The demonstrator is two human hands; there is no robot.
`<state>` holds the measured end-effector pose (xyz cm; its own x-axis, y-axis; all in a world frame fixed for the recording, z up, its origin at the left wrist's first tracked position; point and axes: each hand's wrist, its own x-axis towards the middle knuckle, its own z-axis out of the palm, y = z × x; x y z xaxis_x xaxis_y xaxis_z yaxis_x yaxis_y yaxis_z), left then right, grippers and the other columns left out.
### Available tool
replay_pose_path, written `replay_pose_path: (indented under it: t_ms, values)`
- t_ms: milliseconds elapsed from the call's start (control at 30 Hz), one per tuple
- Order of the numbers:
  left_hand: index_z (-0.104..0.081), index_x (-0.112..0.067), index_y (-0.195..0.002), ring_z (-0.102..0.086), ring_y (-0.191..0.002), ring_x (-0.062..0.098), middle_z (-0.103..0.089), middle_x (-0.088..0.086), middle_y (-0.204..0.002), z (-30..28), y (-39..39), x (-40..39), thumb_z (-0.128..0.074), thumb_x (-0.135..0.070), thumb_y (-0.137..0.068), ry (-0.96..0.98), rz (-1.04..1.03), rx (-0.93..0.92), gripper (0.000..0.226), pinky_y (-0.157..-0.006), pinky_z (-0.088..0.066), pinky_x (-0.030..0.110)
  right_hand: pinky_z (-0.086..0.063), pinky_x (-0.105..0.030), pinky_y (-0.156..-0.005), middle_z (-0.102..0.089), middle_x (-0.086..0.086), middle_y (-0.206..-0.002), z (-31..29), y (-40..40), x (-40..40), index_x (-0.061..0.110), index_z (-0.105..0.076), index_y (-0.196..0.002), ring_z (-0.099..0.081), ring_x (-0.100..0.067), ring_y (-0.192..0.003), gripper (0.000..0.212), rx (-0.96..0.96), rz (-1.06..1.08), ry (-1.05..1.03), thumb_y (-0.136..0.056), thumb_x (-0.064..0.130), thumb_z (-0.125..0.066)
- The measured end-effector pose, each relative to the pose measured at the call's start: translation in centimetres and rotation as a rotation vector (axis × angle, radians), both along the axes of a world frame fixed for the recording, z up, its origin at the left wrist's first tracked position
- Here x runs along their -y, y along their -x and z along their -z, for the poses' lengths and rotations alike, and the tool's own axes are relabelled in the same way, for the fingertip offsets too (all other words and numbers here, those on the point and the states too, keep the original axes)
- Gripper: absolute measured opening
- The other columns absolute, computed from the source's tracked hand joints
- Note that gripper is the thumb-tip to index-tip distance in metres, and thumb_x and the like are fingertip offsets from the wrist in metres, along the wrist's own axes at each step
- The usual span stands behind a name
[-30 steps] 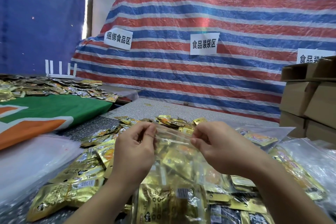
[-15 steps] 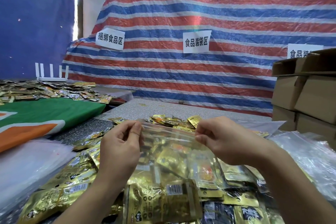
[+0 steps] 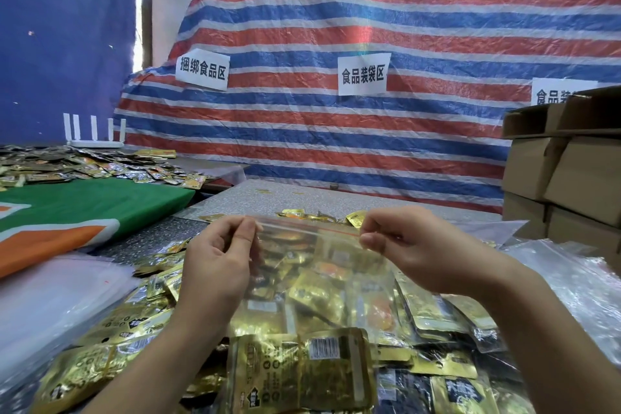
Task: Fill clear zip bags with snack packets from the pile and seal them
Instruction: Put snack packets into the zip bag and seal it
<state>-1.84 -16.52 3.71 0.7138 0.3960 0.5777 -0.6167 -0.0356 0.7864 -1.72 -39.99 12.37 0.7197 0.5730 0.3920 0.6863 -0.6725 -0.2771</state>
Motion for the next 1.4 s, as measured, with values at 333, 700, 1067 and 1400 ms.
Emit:
replay_pose_path:
  t_ms: [333, 700, 1067, 1400]
  values:
    - [-0.068, -0.028, -0.073, -0.055, -0.05, 0.014, -0.059, 0.001, -0.06, 0.3, -0.1, 0.4, -0.047, -0.019, -0.102, 0.051, 0.119, -0.082, 0.036, -0.044, -0.047, 0.025, -0.041, -0.022, -0.06, -0.057, 0.005, -0.07, 0.1, -0.7, 0.9, 0.029, -0.056, -0.074, -0.047, -0.003, -0.062, 0.027, 0.041, 0.067, 0.048, -0.099, 0.02, -0.057]
    - [-0.074, -0.026, -0.075, -0.064, -0.061, 0.018, -0.073, 0.009, -0.081, 0.3, 0.3, 0.9, -0.061, -0.038, -0.083, 0.019, 0.312, -0.16, 0.019, -0.05, -0.05, 0.023, -0.039, -0.017, -0.061, -0.052, 0.008, -0.071, 1.0, -1.4, 1.1, 0.016, -0.06, -0.081, -0.045, 0.003, -0.062, 0.019, 0.032, 0.105, 0.077, -0.098, 0.021, -0.055]
    - [-0.072, -0.014, -0.076, -0.061, -0.057, 0.015, -0.068, 0.009, -0.071, 0.3, 0.0, 0.9, -0.058, -0.018, -0.094, 0.182, 0.288, -0.179, 0.023, -0.052, -0.051, 0.025, -0.04, -0.018, -0.056, -0.054, 0.008, -0.073, 1.3, -2.0, 1.3, 0.023, -0.064, -0.089, -0.045, 0.001, -0.059, 0.028, -0.074, 0.035, -0.005, -0.092, 0.05, -0.056]
    - [-0.074, -0.027, -0.068, -0.063, -0.05, 0.012, -0.069, 0.002, -0.065, -0.4, 0.2, 0.6, -0.06, -0.029, -0.081, 0.352, 0.355, -0.125, 0.019, -0.047, -0.051, 0.023, -0.054, -0.026, -0.094, -0.066, 0.014, -0.119, 4.8, -3.1, -1.0, 0.025, -0.06, -0.131, -0.064, 0.003, -0.103, 0.061, -0.507, -0.116, 0.234, -0.087, 0.067, -0.053]
